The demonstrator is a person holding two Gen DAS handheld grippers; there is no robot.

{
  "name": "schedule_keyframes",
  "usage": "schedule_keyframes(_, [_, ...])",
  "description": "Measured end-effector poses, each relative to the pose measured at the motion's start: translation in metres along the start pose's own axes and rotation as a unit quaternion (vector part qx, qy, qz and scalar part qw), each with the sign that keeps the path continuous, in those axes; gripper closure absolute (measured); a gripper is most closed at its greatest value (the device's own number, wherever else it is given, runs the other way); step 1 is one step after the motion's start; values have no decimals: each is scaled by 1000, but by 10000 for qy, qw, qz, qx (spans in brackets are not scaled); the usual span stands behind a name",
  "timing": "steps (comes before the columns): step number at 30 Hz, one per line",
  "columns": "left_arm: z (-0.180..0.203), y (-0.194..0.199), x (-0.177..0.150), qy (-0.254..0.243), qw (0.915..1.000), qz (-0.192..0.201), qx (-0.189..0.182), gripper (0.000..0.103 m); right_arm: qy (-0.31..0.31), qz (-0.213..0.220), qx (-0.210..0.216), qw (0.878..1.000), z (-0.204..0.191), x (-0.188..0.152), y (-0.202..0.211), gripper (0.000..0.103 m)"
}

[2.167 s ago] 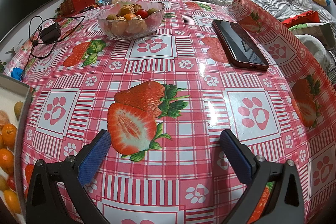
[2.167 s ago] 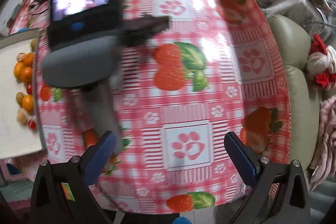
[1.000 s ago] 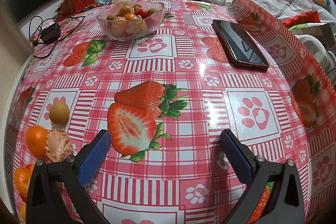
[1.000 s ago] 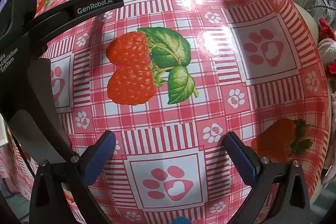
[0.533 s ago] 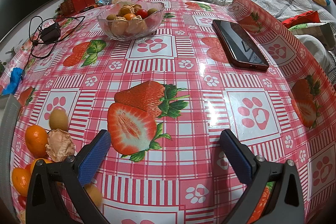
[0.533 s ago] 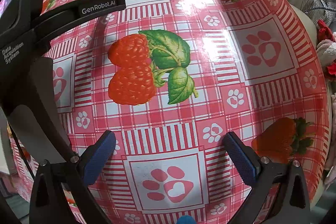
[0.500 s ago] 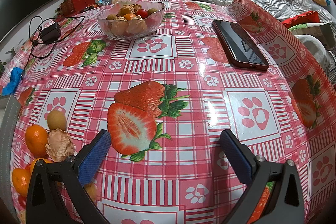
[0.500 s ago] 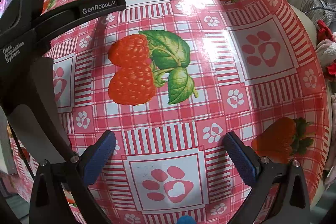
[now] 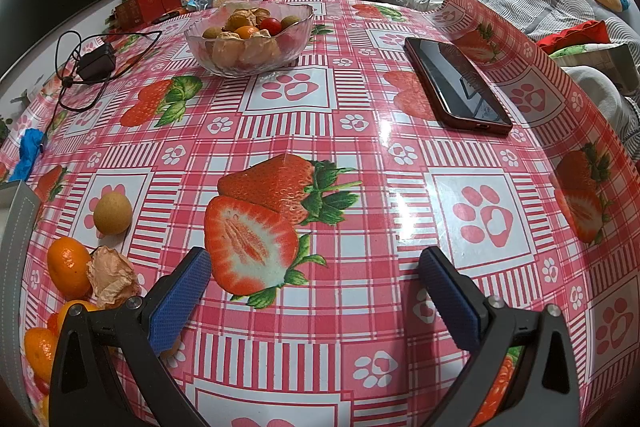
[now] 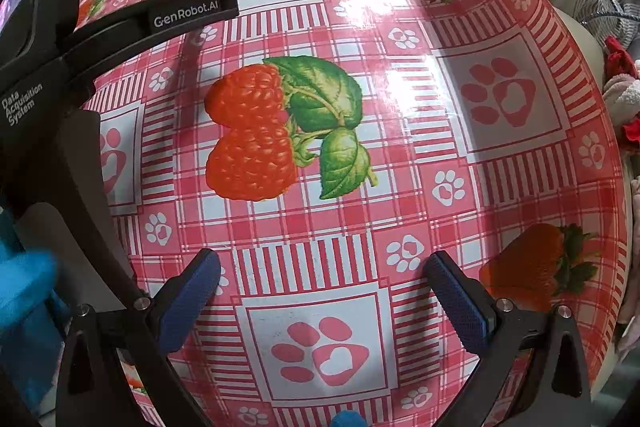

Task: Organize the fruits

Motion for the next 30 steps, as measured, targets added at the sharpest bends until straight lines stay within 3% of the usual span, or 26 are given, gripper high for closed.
schedule_keyframes(5, [13, 10, -9, -48, 10000, -64, -9, 0, 6, 88, 5, 10000, 0, 2, 0, 0])
schedule_keyframes(10, [36, 21, -19, -369, 9945, -936, -275, 0, 6, 124, 9, 9999, 0, -1, 0, 0])
schedule_keyframes(15, [33, 76, -7, -565, 9939, -559, -765, 0, 22, 172, 16, 9998, 0, -1, 0, 0])
schedule_keyframes(19, [-5, 121, -14, -412, 9920, -672, -987, 0, 63, 187, 14, 9998, 0, -1, 0, 0])
schedule_keyframes(23, [-55, 139, -38, -333, 9930, -857, -738, 0, 122, -61, -83, 9999, -3, 1, 1, 0])
schedule_keyframes(25, [-84, 138, -59, -388, 9922, -1006, -624, 0, 69, -99, -210, 9997, -5, 2, 5, 0])
schedule_keyframes(30, [-127, 125, -107, -383, 9857, -1543, -555, 0, 173, -114, 12, 9998, -34, -6, 22, 0])
Point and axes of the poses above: each gripper's, at about its wrist camera, not at the fingertips, and y roughly against the way its jaws point, z to its right, x to its top, the point moved 8 cm from there along -y, roughly the way its jaws point, and after that the axes turned 1 degree about -y, right-handed, at the moved point
